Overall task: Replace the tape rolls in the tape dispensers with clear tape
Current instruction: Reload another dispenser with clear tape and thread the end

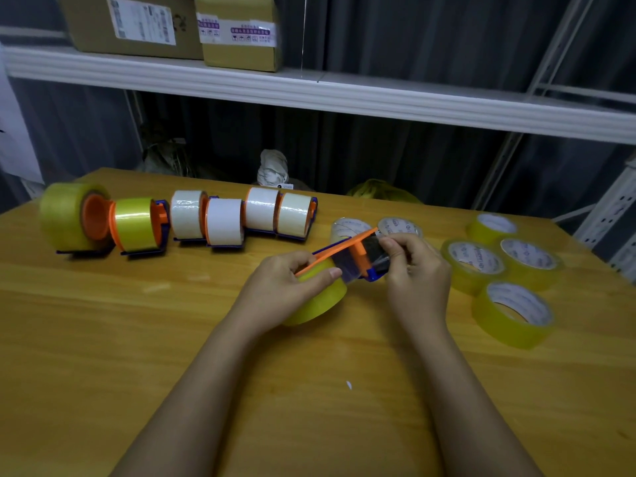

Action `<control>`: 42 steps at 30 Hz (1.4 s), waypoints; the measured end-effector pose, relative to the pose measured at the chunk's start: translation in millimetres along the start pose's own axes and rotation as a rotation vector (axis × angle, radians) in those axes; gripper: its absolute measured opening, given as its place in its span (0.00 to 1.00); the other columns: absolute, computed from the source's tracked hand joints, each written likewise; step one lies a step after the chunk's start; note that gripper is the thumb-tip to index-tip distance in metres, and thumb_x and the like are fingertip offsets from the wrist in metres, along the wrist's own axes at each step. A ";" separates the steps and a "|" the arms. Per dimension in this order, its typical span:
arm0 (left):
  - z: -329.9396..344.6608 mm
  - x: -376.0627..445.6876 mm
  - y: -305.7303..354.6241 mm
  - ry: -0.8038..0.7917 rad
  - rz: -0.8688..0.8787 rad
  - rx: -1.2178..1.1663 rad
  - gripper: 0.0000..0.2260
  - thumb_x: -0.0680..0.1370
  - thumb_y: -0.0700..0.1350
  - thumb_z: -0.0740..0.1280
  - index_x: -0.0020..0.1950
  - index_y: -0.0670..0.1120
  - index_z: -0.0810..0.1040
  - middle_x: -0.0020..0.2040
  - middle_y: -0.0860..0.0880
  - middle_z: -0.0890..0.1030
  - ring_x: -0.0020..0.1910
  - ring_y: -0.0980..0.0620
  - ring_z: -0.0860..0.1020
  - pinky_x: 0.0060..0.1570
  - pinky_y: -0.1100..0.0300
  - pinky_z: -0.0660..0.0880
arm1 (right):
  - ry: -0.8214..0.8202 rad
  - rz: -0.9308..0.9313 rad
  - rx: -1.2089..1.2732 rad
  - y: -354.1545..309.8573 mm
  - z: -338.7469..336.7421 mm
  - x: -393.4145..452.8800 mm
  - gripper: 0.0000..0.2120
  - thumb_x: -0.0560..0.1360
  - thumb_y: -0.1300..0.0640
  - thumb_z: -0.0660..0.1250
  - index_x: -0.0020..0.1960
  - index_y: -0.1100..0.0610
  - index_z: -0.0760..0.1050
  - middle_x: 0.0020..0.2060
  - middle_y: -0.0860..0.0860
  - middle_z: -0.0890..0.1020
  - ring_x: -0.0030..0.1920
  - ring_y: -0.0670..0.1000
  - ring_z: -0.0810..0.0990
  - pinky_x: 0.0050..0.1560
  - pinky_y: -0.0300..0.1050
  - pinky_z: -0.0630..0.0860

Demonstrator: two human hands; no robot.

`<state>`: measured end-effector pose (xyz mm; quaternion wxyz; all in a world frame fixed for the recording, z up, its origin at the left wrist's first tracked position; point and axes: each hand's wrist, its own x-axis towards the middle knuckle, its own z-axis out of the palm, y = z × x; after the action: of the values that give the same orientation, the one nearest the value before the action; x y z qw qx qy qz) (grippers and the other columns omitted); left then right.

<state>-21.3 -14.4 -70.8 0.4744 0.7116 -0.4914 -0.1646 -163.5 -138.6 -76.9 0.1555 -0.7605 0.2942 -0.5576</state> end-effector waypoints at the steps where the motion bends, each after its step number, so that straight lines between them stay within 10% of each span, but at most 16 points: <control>1: -1.1 0.0 0.3 -0.012 -0.001 -0.014 0.18 0.68 0.65 0.65 0.43 0.51 0.81 0.39 0.50 0.81 0.41 0.50 0.79 0.42 0.44 0.76 | -0.001 0.009 0.002 -0.2 -0.6 0.0 0.06 0.77 0.61 0.65 0.45 0.59 0.81 0.38 0.44 0.78 0.40 0.42 0.75 0.40 0.25 0.67; 18: -18.1 -1.3 -1.6 -0.297 -0.026 -0.123 0.14 0.73 0.56 0.66 0.55 0.52 0.78 0.48 0.50 0.81 0.48 0.53 0.79 0.47 0.56 0.74 | 0.032 0.078 -0.023 -1.2 -9.1 3.7 0.07 0.78 0.59 0.64 0.46 0.57 0.81 0.33 0.40 0.78 0.33 0.37 0.75 0.35 0.34 0.70; 28: -1.2 -1.4 4.2 -0.056 -0.070 0.023 0.22 0.67 0.66 0.67 0.54 0.55 0.80 0.45 0.53 0.82 0.46 0.51 0.80 0.48 0.42 0.78 | -0.006 -0.045 -0.054 -1.7 -7.6 1.2 0.08 0.77 0.58 0.63 0.45 0.57 0.80 0.34 0.42 0.79 0.30 0.38 0.73 0.29 0.28 0.64; 38: -11.4 0.5 3.9 -0.145 -0.095 0.042 0.06 0.74 0.58 0.68 0.50 0.62 0.76 0.51 0.53 0.81 0.52 0.51 0.78 0.55 0.44 0.75 | -0.059 0.021 -0.001 0.1 -6.3 1.1 0.07 0.78 0.61 0.63 0.45 0.56 0.79 0.33 0.45 0.82 0.35 0.47 0.82 0.35 0.42 0.75; 42: -13.9 -1.3 5.1 -0.238 -0.073 0.057 0.07 0.78 0.50 0.65 0.54 0.60 0.71 0.50 0.59 0.74 0.51 0.59 0.73 0.53 0.57 0.73 | -0.053 0.085 0.062 -1.3 -8.2 1.5 0.06 0.79 0.62 0.63 0.46 0.57 0.78 0.34 0.44 0.81 0.40 0.40 0.81 0.35 0.27 0.71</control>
<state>-14.9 -6.5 -59.9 0.3861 0.7174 -0.5227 -0.2512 -170.5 -137.7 -72.3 0.2104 -0.7566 0.3044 -0.5391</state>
